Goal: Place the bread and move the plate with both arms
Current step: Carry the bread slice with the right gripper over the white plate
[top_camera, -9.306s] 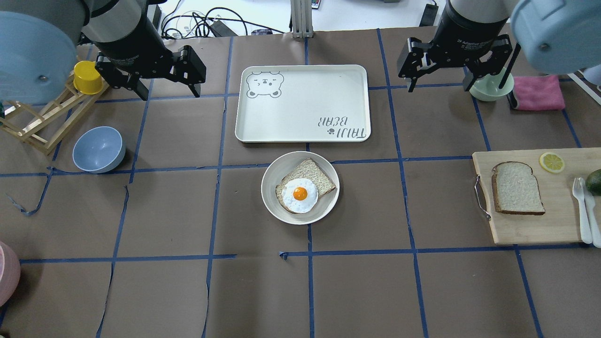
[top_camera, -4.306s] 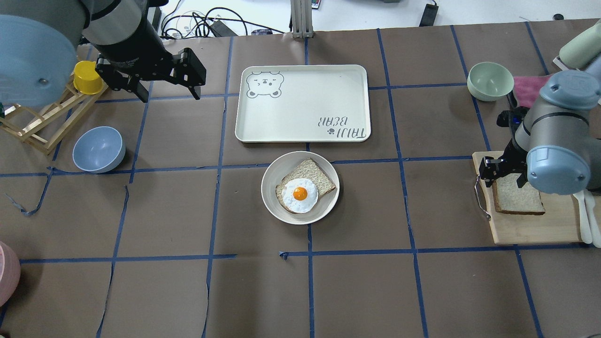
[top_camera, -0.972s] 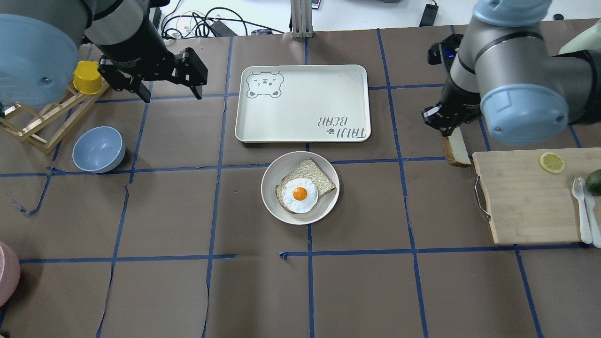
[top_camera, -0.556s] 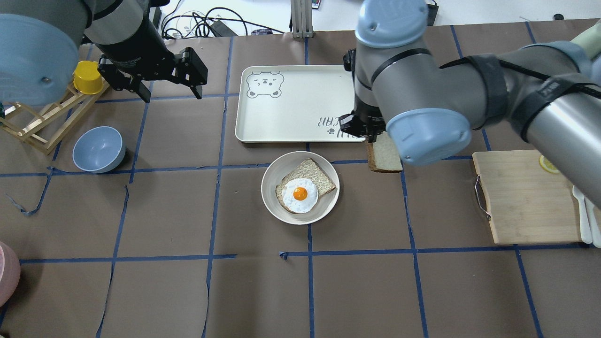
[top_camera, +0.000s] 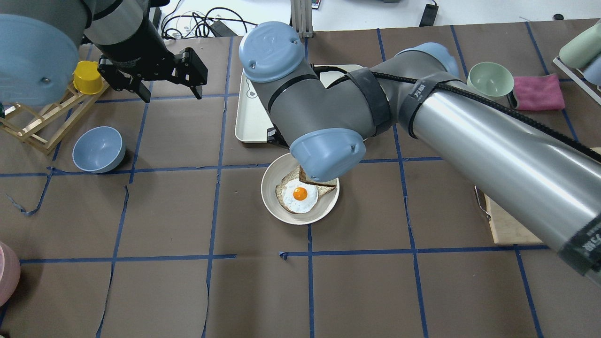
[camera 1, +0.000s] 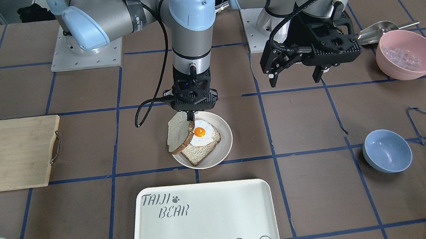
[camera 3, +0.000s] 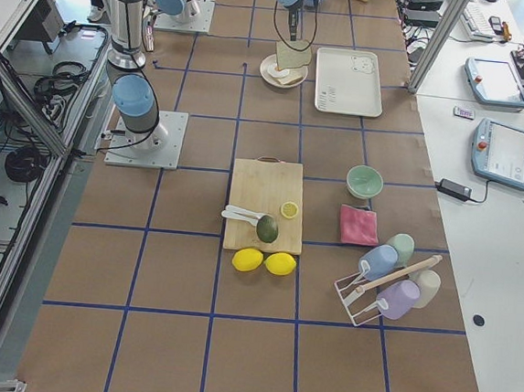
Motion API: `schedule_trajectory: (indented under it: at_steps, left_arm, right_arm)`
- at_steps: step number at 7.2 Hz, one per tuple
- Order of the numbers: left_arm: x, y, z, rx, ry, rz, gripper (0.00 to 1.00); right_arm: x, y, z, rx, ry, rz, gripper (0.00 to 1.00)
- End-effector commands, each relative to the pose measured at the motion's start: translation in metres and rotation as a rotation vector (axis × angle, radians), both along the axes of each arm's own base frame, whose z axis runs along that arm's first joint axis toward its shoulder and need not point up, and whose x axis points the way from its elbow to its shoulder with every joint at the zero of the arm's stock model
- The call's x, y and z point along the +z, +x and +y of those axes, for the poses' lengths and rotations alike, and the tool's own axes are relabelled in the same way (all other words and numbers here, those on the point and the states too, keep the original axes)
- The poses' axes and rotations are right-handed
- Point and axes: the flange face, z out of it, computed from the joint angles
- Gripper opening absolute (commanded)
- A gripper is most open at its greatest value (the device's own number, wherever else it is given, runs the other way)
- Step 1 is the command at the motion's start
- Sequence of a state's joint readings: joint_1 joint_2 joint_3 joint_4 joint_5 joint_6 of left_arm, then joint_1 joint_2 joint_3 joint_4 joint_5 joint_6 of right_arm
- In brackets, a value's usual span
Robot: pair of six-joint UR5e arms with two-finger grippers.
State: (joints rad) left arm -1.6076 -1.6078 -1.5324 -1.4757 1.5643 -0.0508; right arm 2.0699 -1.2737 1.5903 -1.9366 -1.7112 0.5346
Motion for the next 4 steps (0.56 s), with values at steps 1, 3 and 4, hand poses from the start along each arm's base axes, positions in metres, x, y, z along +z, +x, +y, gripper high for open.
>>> schedule_trajectory:
  at_steps: [1,3,4]
  left_arm:
    - [0.000,0.000,0.000,0.000,0.000,0.000,1.00]
    - [0.000,0.000,0.000,-0.003,0.000,-0.001,1.00]
    - [0.000,0.000,0.000,-0.005,0.000,-0.001,1.00]
  right_arm:
    - [-0.006,0.010,0.005,-0.011,0.005,-0.005,0.00]
    - [-0.025,0.022,0.005,-0.038,0.020,0.000,0.00]
    - [-0.033,0.024,0.005,-0.037,0.033,0.008,0.00]
